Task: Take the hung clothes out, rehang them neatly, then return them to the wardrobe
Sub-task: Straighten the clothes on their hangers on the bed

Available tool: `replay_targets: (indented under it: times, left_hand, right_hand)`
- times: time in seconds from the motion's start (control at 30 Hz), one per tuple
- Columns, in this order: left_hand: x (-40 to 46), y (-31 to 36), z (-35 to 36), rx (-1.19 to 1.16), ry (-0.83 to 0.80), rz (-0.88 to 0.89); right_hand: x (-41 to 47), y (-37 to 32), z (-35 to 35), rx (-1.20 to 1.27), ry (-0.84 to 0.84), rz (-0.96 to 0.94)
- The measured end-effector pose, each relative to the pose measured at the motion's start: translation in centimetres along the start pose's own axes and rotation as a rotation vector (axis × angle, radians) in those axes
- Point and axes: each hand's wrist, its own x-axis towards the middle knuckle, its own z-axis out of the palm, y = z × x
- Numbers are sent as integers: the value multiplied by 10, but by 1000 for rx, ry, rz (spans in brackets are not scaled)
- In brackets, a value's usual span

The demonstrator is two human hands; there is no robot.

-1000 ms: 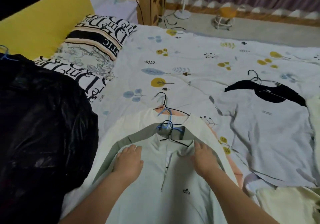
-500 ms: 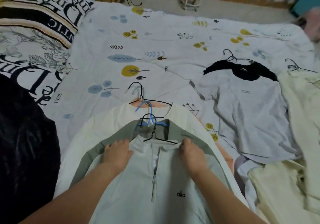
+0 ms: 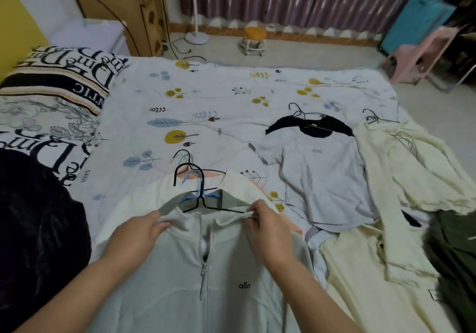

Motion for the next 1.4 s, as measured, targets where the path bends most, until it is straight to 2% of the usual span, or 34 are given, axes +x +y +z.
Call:
replay_targets:
  times: [0.17, 0.37, 0.67, 1.0, 1.4]
  left_hand:
    - [-64, 36, -34, -38, 206, 17]
    - [-127, 95, -74, -24, 394, 121]
    - [-189, 205, -130, -18, 625, 456]
    - [-235, 260, -150, -178, 572, 677]
    - [-249, 222, -179, -220, 405, 799]
  right_hand:
    - [-45, -18, -55, 89, 37, -76]
    - [-106, -22, -133, 139, 169, -171]
    - [-186, -18, -244, 194, 491, -172]
    - [-249, -23, -307, 192, 749, -132]
    - [-293, -59, -286, 229, 888, -101]
